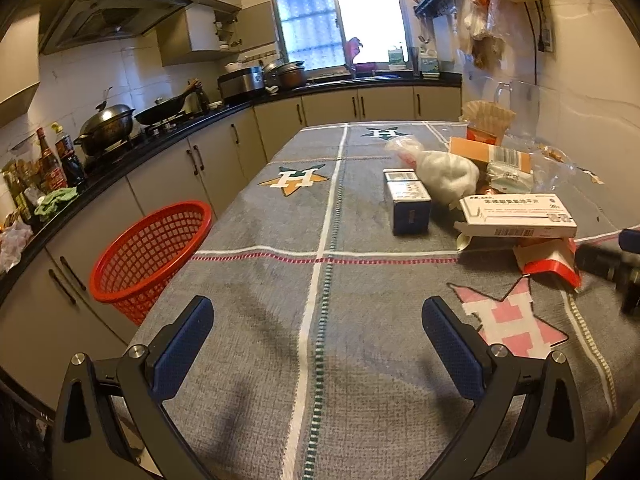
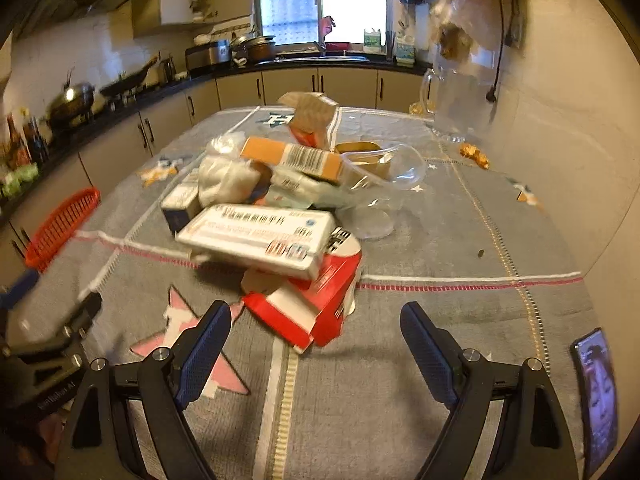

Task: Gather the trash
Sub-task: 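Grasp the red-and-white carton with the right gripper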

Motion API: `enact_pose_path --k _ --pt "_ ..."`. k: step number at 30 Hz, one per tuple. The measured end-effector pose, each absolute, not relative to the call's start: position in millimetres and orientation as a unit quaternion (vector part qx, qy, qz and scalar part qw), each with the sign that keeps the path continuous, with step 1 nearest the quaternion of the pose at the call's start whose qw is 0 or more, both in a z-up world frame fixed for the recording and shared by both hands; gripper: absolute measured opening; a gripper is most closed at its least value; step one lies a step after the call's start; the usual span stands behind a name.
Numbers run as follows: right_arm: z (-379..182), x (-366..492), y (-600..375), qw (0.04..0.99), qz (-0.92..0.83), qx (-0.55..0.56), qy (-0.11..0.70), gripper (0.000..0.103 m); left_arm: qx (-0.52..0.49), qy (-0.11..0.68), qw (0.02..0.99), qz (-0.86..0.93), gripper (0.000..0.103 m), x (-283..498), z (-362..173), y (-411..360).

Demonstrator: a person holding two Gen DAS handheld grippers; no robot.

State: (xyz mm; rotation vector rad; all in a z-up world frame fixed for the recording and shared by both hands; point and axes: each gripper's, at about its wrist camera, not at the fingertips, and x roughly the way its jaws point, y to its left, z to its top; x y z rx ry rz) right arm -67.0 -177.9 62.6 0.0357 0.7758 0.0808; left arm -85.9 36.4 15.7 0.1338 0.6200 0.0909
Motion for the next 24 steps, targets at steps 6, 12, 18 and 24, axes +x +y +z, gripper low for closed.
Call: enact_pose_path --k 6,12,18,24 --pt "63.0 -47.0 -214.7 0.904 0.086 0.111 0.404 0.080 0.054 0.318 0.947 0.003 0.103 -73.3 25.8 38.0" --pt "47.7 -31.9 -211.1 0.882 0.117 0.126 0.439 0.071 0.038 0.330 0.943 -0.028 0.088 -60.8 31.3 39.0" --pt "36.1 -11.3 -195.2 0.876 0.117 0.111 0.455 0.071 0.014 0.347 0.936 -0.052 0.077 -49.1 33.9 42.7" --pt "28.6 -1.1 -195.6 0.872 0.112 0.115 0.463 0.058 -0.017 0.364 0.927 -0.089 0.077 -35.7 39.6 45.0"
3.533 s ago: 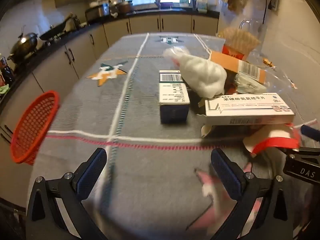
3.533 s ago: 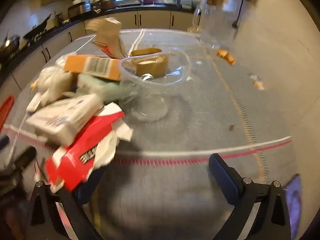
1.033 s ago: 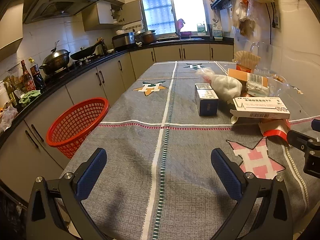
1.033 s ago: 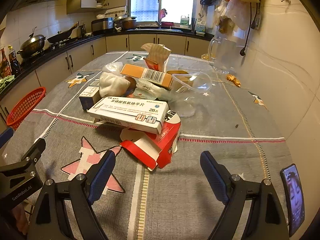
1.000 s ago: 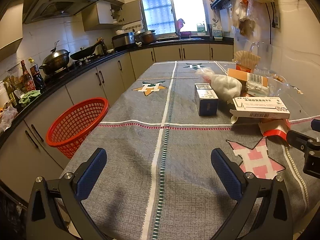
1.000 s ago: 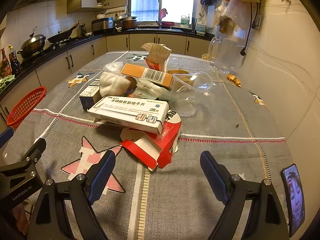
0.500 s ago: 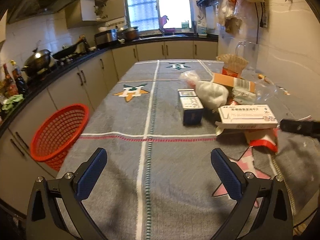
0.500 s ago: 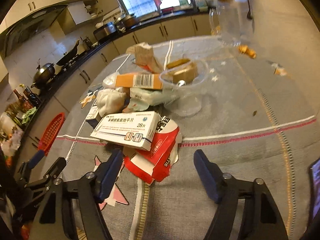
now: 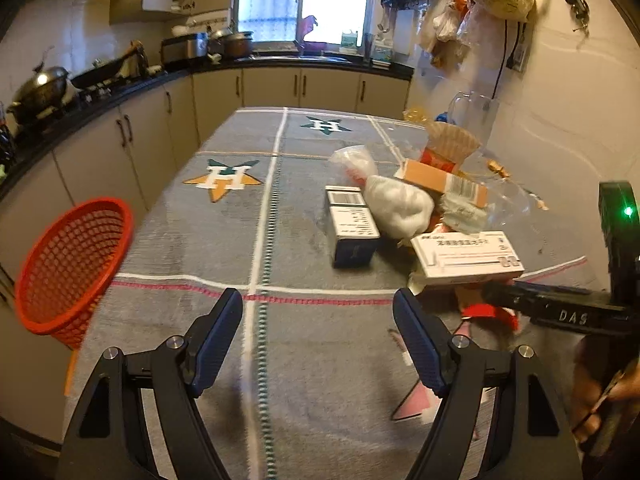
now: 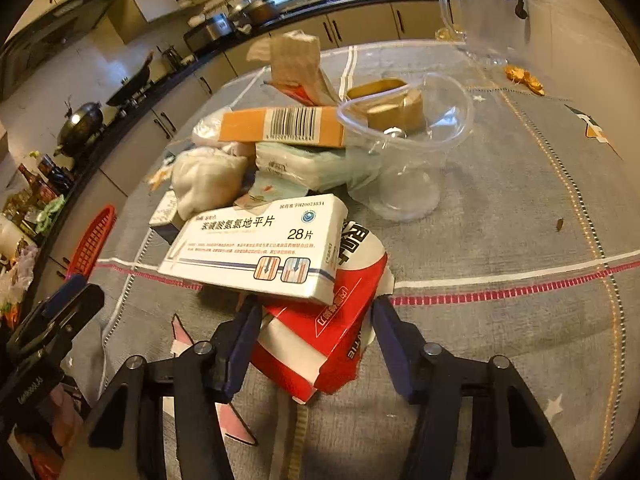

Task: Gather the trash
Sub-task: 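Grasp the red-and-white carton with the right gripper, then grasp the white medicine box with the left gripper while the right gripper holds the carton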

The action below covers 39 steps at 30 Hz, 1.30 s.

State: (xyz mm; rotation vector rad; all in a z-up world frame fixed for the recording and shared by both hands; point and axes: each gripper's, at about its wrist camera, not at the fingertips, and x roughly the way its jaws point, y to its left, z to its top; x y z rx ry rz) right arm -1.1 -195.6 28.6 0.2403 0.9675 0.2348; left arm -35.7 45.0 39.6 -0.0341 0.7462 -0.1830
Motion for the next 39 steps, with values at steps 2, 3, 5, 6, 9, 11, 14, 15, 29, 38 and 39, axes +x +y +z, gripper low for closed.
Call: enact_pose_path --k 2,3,5,6,9,11,14,15,29,38,39 --pt "31.6 -5.0 -198.9 0.876 0.114 0.114 0.455 0.055 -0.023 0.370 0.923 -0.099 0.077 -29.9 39.5 42.6" --pt "32.8 -7.3 -202.0 0.877 0.117 0.118 0.452 0.054 -0.026 0.374 0.921 -0.103 0.077 -26.7 39.1 40.7" --pt "35.5 -12.6 -208.8 0.877 0.124 0.126 0.447 0.053 -0.031 0.379 0.917 -0.116 0.077 -22.2 39.1 36.1" --pt "37.3 -14.2 -211.0 0.879 0.125 0.128 0.443 0.052 -0.030 0.381 0.916 -0.124 0.078 -20.2 39.3 32.8" --pt "44.8 -24.1 -223.9 0.885 0.122 0.136 0.428 0.052 -0.033 0.388 0.910 -0.142 0.081 -13.9 38.6 23.7" --pt "49.3 -30.0 -234.1 0.890 0.113 0.139 0.419 0.052 -0.043 0.398 0.903 -0.155 0.081 -7.4 36.8 17.9" --pt "53.0 -35.4 -244.7 0.896 0.097 0.138 0.410 0.052 -0.059 0.411 0.895 -0.165 0.081 2.0 33.3 11.5" --pt "53.3 -36.6 -248.3 0.896 0.095 0.142 0.409 0.052 -0.064 0.415 0.892 -0.168 0.081 4.8 32.7 8.8" --pt "55.2 -48.2 -270.2 0.901 0.072 0.164 0.395 0.052 0.091 0.397 0.868 -0.282 0.081 28.3 40.8 -65.9" --pt "53.1 -48.7 -274.5 0.899 0.073 0.170 0.398 0.053 0.152 0.406 0.854 -0.288 0.083 26.2 24.3 -87.8" --pt "52.4 -48.3 -274.7 0.898 0.073 0.171 0.398 0.053 0.152 0.410 0.849 -0.297 0.083 24.4 23.3 -88.7"
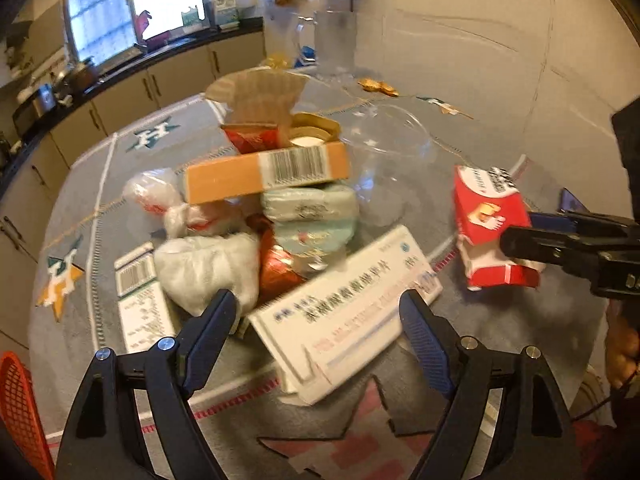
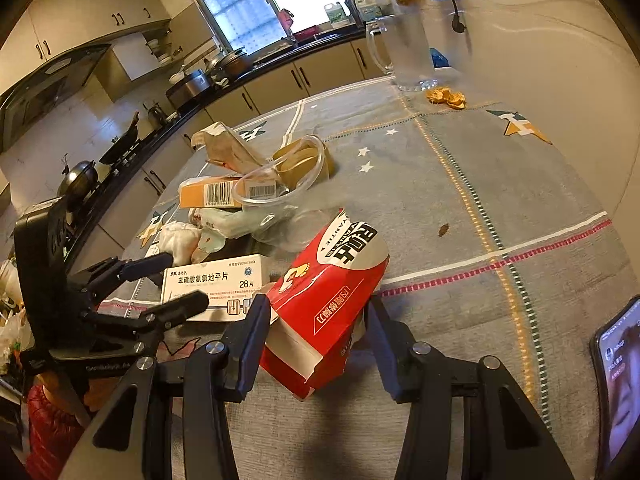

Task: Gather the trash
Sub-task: 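Grasp the white medicine box with the left gripper while the right gripper holds the carton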

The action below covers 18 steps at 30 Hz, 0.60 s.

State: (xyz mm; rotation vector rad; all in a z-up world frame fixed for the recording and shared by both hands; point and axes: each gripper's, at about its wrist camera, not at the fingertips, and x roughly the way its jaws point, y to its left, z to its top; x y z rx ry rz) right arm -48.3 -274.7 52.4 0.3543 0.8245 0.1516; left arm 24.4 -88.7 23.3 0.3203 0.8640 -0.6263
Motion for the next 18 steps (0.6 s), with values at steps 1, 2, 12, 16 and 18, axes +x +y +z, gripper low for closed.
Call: enact_pose_path --k 1,2,12,16,18 --pt "52.2 -48.3 -274.8 0.898 0.073 0.172 0.399 0.053 0.152 0.416 0.842 -0.307 0.083 21.9 21.6 -89.6" --pt "51.4 -48.0 -275.6 0.898 0.074 0.173 0.399 0.053 0.151 0.426 0.834 -0.317 0.083 19.7 18.4 -89.8" --pt "50.4 -48.9 -280.2 0.898 0.073 0.176 0.396 0.053 0.181 0.425 0.823 -0.332 0.083 -6.5 13.8 -94.8" --pt "52.0 -51.4 -279.9 0.900 0.072 0.174 0.393 0.053 0.173 0.425 0.823 -0.335 0.083 0.6 10.8 -105.9" --pt "52.7 -51.5 -280.2 0.900 0.071 0.173 0.393 0.053 0.175 0.416 0.828 -0.333 0.083 -3.0 10.6 -111.2"
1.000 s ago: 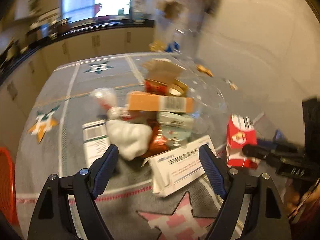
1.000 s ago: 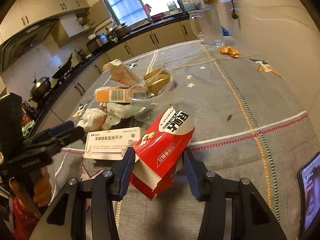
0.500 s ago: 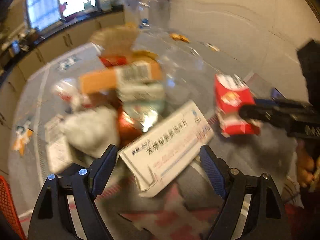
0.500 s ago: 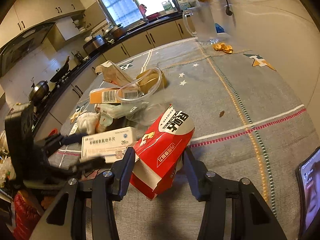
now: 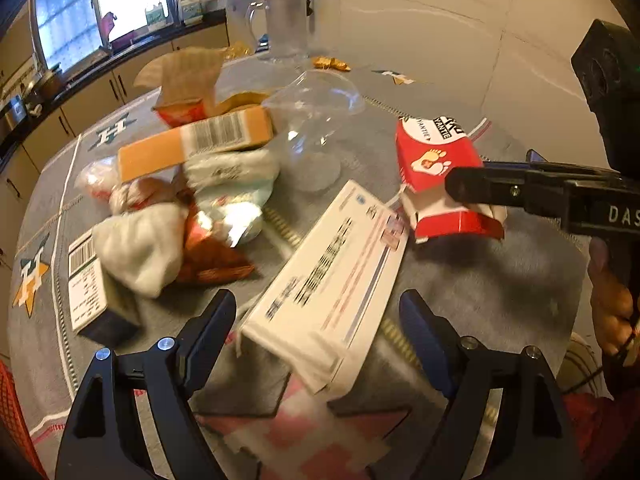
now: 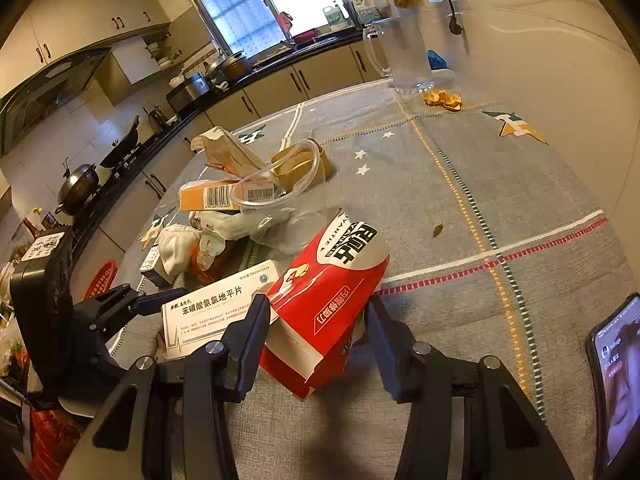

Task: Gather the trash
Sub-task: 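Grasp the white medicine box with the left gripper while the right gripper holds the carton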

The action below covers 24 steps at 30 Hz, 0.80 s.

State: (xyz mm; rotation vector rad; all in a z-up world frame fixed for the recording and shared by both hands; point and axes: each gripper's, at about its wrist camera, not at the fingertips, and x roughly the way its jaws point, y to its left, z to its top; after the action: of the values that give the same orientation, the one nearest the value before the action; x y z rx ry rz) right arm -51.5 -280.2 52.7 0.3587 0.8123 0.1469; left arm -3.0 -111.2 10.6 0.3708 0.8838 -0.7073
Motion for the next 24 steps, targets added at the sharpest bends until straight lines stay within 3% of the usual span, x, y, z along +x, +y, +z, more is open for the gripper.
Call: enact_pose_path --k 2,10,24 --pt "53.2 -51.9 -280.7 0.901 0.068 0.172 0.392 0.053 0.175 0.411 0.834 -0.324 0.083 -5.1 10.3 -115.3" --pt "54.5 -54.7 -277.8 0.902 0.066 0.170 0.392 0.053 0.161 0.395 0.855 -0.294 0.061 -14.1 15.9 -115.4" --pt "64.0 -62.7 -260.1 0.906 0.076 0.154 0.387 0.053 0.118 0.380 0.877 -0.271 0.058 -32.4 29.9 -70.0"
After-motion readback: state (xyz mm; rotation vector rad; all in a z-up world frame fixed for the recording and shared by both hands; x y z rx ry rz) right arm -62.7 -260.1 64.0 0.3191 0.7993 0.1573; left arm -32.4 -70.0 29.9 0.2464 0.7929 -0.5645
